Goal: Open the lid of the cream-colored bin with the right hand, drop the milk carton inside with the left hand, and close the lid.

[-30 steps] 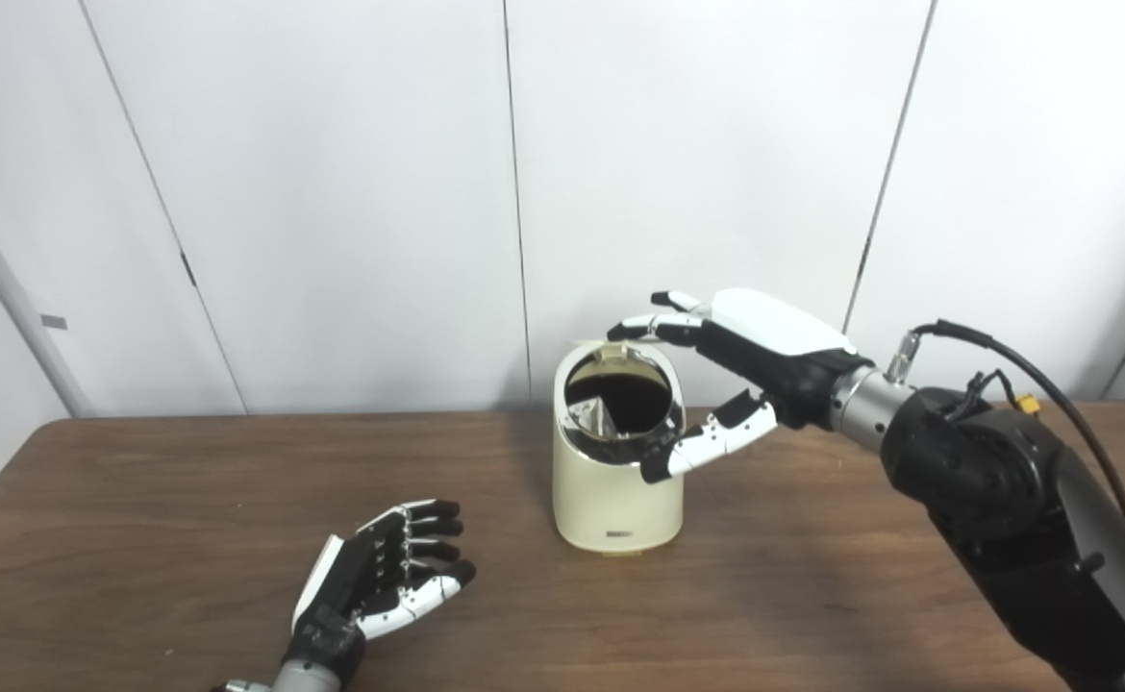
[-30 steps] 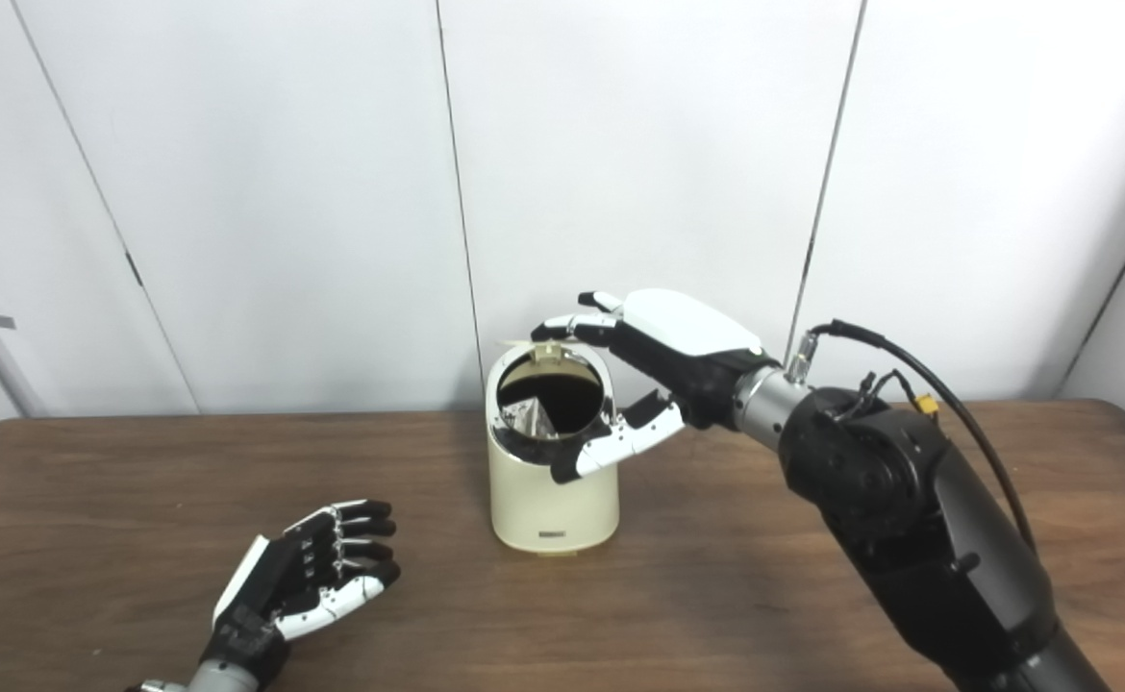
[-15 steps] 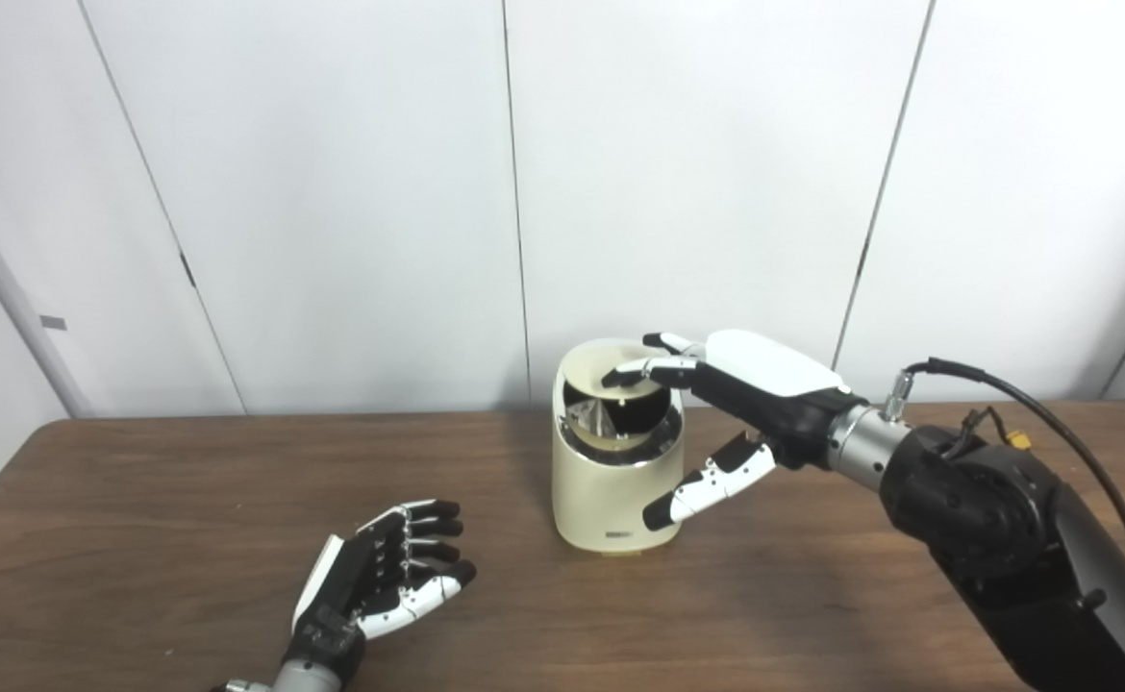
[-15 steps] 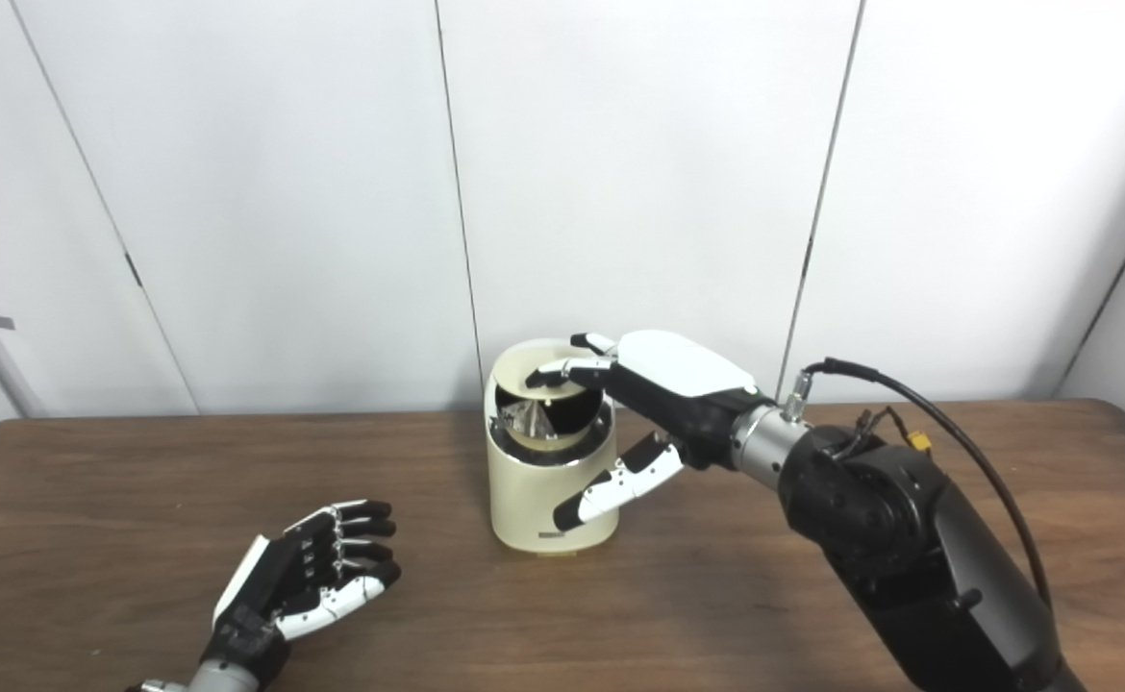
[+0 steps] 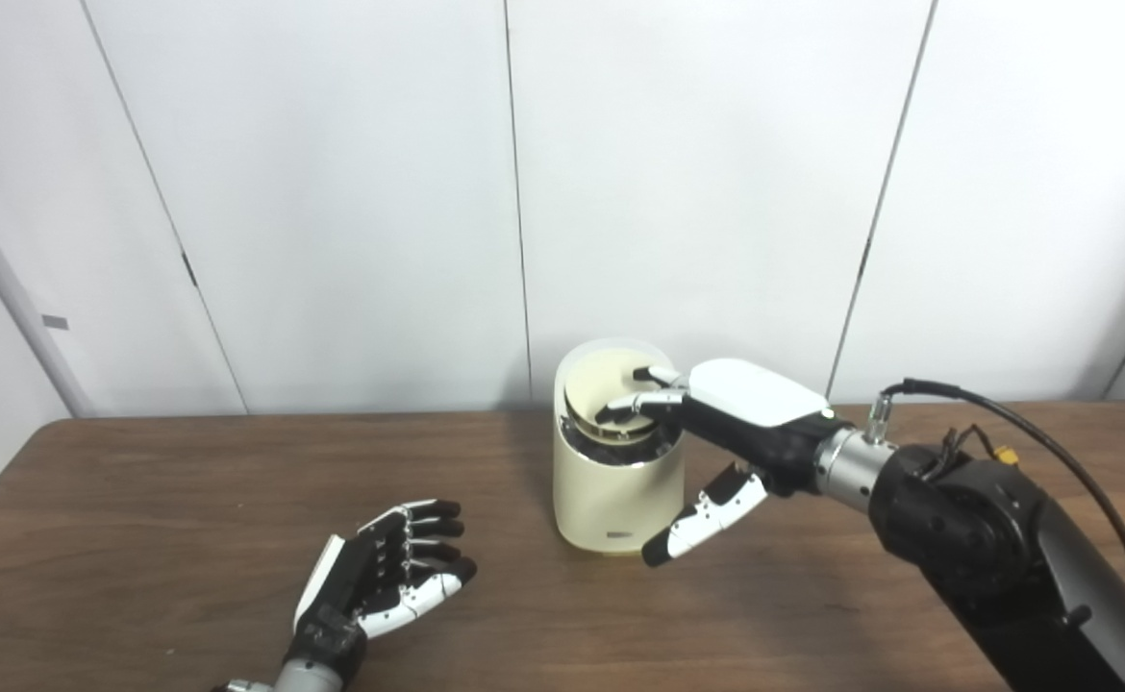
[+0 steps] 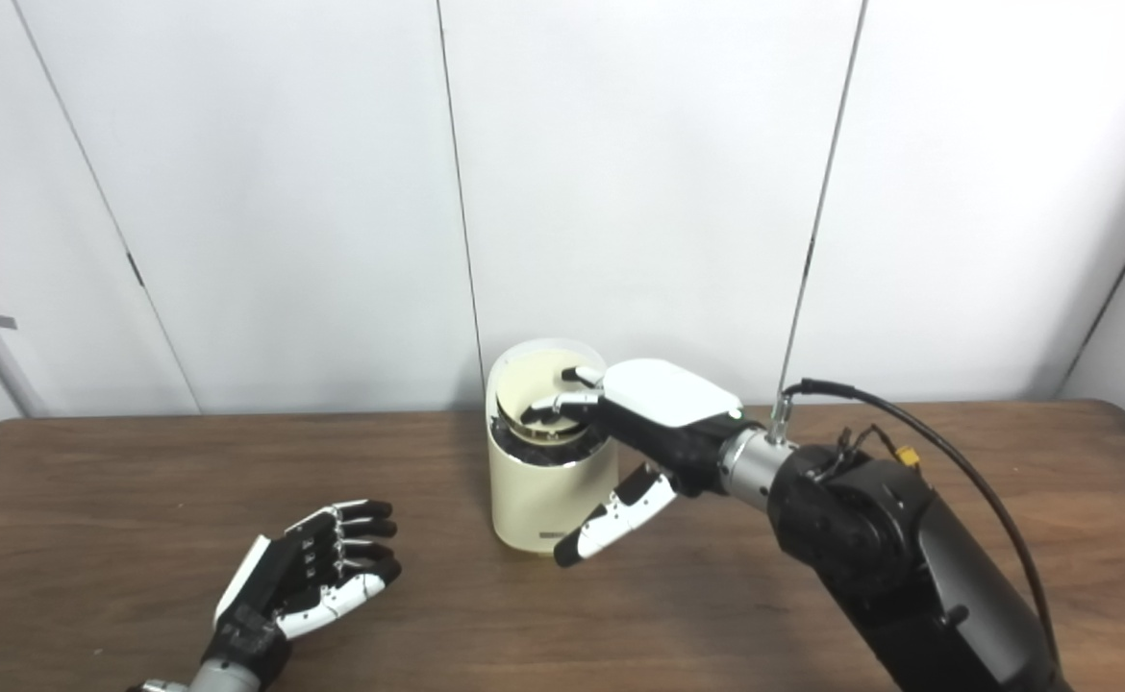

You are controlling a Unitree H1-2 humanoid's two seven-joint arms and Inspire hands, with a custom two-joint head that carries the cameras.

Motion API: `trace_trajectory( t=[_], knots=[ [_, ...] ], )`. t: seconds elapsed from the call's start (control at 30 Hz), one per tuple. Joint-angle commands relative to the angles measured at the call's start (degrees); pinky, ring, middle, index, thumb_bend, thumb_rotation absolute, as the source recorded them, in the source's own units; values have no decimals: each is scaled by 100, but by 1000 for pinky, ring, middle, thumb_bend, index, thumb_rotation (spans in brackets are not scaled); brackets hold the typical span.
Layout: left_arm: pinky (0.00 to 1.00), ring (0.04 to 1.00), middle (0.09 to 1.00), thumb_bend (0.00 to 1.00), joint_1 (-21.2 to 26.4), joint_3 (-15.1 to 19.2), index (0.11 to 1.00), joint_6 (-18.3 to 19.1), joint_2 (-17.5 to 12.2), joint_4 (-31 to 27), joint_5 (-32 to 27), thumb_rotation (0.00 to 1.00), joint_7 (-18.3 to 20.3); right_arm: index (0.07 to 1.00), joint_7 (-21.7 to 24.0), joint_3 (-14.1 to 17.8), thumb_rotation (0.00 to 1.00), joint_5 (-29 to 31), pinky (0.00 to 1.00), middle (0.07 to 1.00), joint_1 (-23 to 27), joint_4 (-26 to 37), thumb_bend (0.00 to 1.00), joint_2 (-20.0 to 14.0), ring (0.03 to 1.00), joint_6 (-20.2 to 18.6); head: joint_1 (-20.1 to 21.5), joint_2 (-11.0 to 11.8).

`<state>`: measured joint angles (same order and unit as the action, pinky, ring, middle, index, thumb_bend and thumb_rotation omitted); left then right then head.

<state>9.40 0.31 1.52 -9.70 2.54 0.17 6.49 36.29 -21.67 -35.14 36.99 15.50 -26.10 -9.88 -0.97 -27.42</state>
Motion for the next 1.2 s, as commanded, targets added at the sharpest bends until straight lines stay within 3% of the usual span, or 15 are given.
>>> trace_trajectory(
  t=[0.0,0.4,0.63,0.8,0.83,0.97,1.03,1.1,1.17],
  knots=[
    [541,642,705,664,48,35,741,-7,-24,-170,1,200,-27,860,2,12,529,-63,960,843,172,59,760,-64,1000,160,-3,-11],
    [542,642,705,685,11,27,743,20,-32,-225,23,234,-26,868,456,-343,556,-920,998,851,153,-31,777,-198,1000,197,-22,-65],
    [540,640,704,685,-15,43,744,-25,-22,-241,-35,229,-4,864,599,-402,543,-1046,1000,856,94,-33,780,-201,1000,159,-35,-91],
    [542,645,705,701,-17,49,744,-64,-32,-217,-68,253,12,864,194,-69,543,-764,995,853,3,47,758,-84,1000,210,-21,-91],
    [541,645,704,704,-17,47,744,-61,-37,-223,-64,254,15,883,66,48,558,-681,998,871,-15,68,718,-37,1000,210,-22,-91],
    [541,648,705,706,-7,53,743,-123,-49,-193,-87,254,37,862,-478,616,478,-268,981,859,-111,110,719,192,998,220,-32,-90],
    [539,647,705,708,-8,52,743,-108,-51,-210,-74,258,36,889,-702,831,484,-146,919,889,-135,106,699,259,989,313,-26,-89],
    [538,645,703,710,-11,54,740,-83,-46,-237,-65,263,31,905,-888,1060,420,17,804,905,-180,149,691,307,941,322,-23,-88],
    [540,645,704,709,-13,65,741,-95,-40,-240,-105,258,47,916,-1042,1280,402,186,759,918,-267,182,704,341,913,248,-23,-89]
  ],
)
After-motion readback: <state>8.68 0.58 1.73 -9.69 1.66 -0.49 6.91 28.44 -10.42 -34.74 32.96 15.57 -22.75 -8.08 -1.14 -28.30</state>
